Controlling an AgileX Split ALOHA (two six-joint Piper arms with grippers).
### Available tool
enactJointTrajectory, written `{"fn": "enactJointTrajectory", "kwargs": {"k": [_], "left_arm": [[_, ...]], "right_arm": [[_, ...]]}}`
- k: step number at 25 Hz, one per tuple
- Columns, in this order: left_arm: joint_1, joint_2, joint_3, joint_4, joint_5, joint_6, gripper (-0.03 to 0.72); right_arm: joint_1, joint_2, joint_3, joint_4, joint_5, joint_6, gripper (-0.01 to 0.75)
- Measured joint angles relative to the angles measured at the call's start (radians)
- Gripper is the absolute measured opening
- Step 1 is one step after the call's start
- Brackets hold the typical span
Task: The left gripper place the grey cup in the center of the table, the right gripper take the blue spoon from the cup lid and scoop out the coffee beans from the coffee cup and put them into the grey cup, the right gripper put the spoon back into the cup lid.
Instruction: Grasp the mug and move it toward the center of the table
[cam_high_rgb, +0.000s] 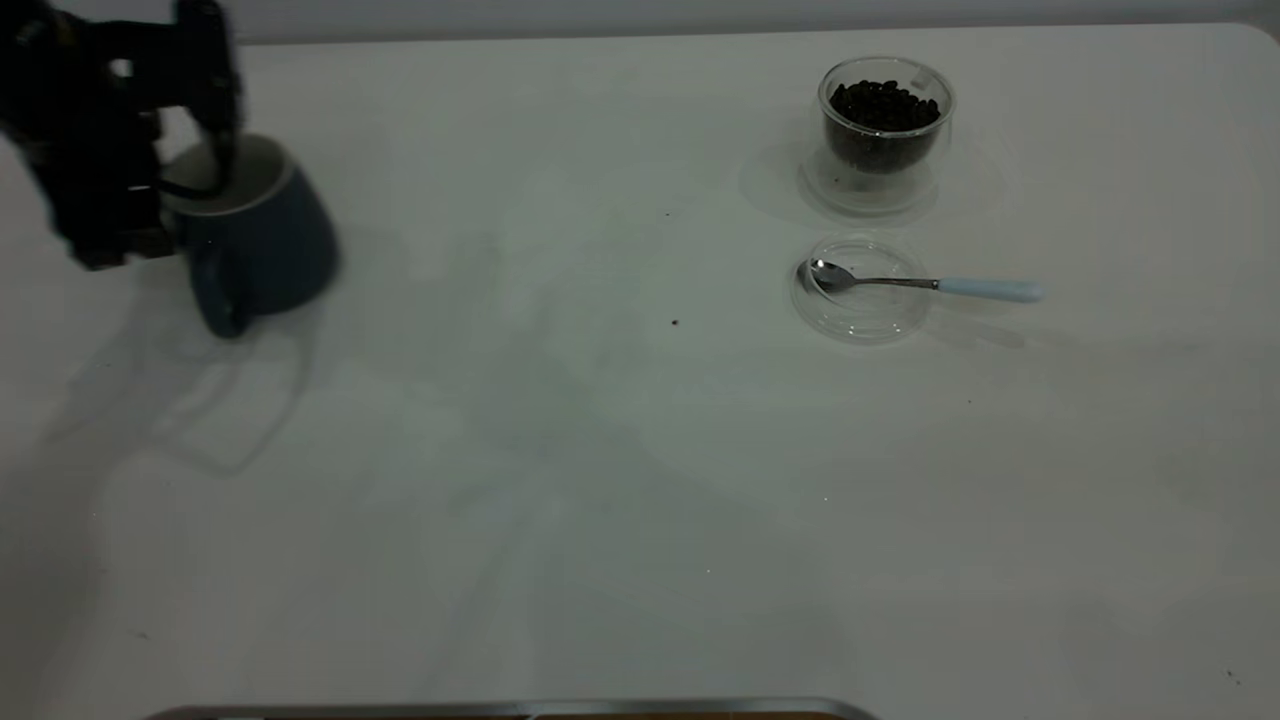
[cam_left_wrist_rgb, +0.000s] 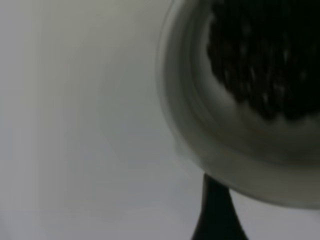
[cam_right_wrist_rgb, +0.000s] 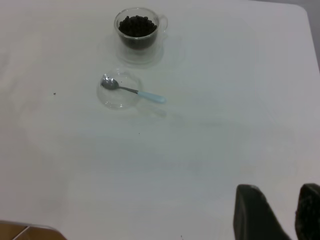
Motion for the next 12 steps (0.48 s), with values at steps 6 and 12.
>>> {"fn": "enactJointTrajectory", "kwargs": {"k": [6,12], "left_arm": [[-0.149,0.014,0.000,-0.002,-0.080,0.000,0.567],[-0.266,0.015,-0.041,-0.004,-0.101,-0.152,0.567]], "right_arm": [[0.000,0.000,0.000,0.000,0.000,0.000,0.238],[0.000,0.000,0.000,0.000,0.000,0.000,0.238]]}}
